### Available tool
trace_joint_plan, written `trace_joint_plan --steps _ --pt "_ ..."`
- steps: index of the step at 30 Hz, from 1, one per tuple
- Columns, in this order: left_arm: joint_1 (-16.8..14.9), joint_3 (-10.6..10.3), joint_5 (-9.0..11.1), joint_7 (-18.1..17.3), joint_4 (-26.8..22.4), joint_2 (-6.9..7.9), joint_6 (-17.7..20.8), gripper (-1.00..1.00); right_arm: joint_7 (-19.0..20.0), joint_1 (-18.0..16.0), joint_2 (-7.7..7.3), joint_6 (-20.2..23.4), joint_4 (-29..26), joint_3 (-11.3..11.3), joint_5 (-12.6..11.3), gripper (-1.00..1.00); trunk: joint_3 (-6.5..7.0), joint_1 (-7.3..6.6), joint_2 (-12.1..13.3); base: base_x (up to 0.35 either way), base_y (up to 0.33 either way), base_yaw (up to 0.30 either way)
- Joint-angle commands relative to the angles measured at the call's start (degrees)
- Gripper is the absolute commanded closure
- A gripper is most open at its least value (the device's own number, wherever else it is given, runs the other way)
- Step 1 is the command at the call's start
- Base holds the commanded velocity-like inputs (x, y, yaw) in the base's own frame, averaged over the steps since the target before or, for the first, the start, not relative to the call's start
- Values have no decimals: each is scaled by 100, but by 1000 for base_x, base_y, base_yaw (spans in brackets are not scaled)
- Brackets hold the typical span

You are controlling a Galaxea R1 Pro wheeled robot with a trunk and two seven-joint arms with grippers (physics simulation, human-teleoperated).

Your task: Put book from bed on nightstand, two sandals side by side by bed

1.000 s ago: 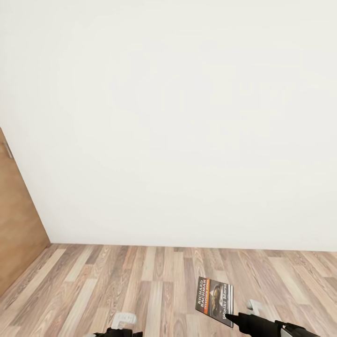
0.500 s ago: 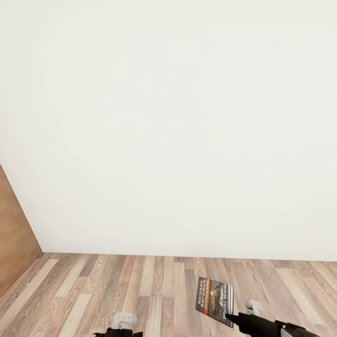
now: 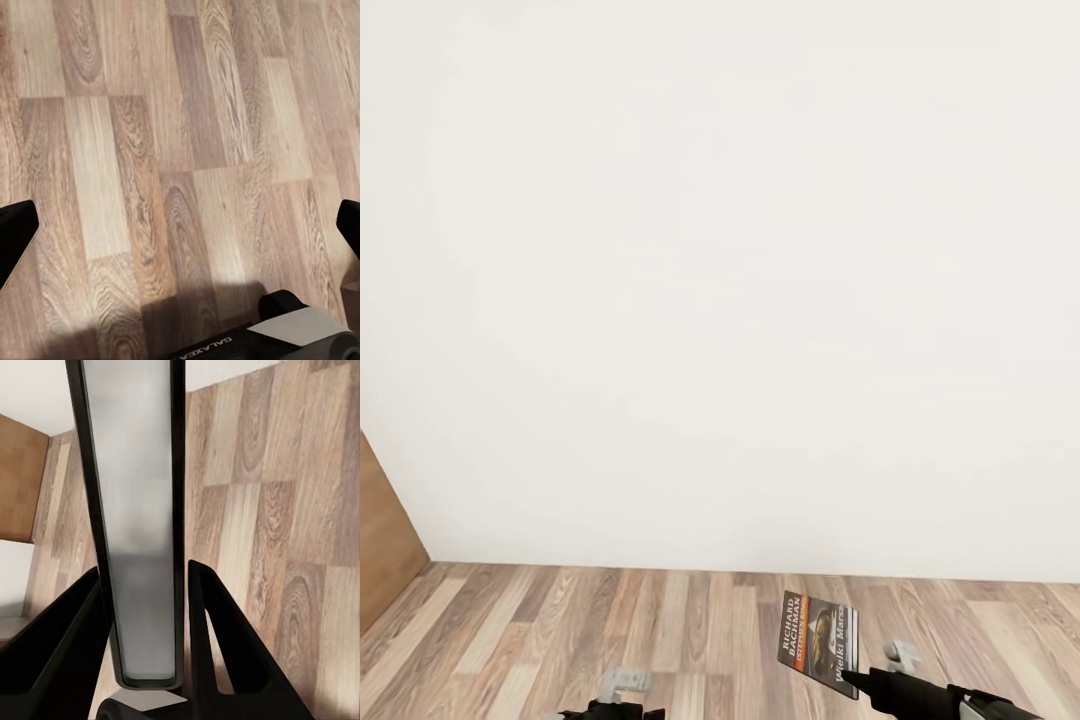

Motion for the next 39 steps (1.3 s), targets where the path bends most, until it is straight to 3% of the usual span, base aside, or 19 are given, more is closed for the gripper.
trace_joint_plan --steps 1,29,39 --pt "-3 -28 58 -12 -7 4 29 -100 15 -8 -3 32 8 -82 31 100 -8 4 -6 331 0 0" --pt "-3 -28 58 -12 -8 4 29 -100 15 -8 -3 32 8 -80 27 100 -25 4 -6 330 0 -18" --pt "-3 -28 58 -12 -10 4 29 -100 21 -7 -3 32 8 -79 27 100 -37 4 -6 53 0 -236"
